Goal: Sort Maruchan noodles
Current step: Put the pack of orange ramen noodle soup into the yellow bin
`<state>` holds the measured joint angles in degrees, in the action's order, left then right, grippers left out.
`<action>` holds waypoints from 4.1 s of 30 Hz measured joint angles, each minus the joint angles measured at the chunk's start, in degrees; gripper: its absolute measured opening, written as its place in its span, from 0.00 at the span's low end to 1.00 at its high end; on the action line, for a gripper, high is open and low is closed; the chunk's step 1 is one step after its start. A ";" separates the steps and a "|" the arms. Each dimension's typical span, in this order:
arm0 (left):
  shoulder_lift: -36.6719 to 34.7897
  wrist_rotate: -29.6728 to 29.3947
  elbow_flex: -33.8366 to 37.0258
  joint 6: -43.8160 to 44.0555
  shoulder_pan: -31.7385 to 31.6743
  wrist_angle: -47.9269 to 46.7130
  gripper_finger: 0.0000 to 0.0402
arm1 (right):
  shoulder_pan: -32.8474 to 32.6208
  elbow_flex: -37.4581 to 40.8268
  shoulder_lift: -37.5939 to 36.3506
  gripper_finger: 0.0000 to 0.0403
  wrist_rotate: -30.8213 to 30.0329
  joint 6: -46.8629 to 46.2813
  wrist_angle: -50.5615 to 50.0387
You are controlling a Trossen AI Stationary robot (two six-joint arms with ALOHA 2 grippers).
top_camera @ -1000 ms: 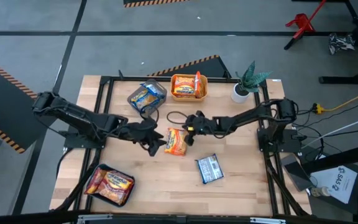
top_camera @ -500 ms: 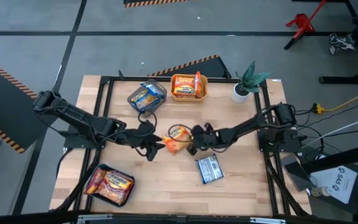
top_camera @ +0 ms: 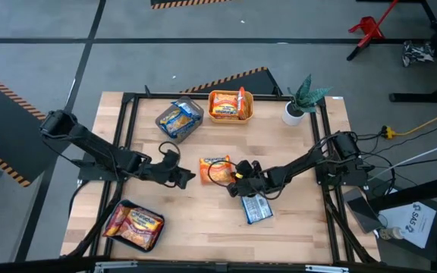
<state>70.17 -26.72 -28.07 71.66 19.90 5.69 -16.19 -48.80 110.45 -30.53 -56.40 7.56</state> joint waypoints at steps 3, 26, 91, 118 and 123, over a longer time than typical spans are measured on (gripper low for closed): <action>0.00 0.33 3.90 2.16 -0.28 8.35 0.45 | 0.00 0.00 0.87 0.00 0.14 -0.63 0.17; 11.56 8.47 6.70 11.56 -7.88 13.93 0.69 | 0.02 0.17 1.10 0.00 0.54 -0.35 0.26; 14.39 15.95 -9.73 -0.77 -37.42 35.69 0.34 | 0.04 0.31 -27.56 0.00 -4.59 7.25 -26.70; 33.96 35.64 -34.78 -8.51 -58.14 10.17 0.34 | 0.04 0.28 -27.53 0.00 -4.47 7.25 -29.90; 35.94 35.38 -34.78 -6.54 -58.21 12.12 0.34 | 0.04 0.26 -27.53 0.00 -4.56 7.25 -30.31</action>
<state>106.11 8.66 -62.85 65.12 -38.30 17.81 -16.14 -48.53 82.91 -35.09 -49.15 -22.75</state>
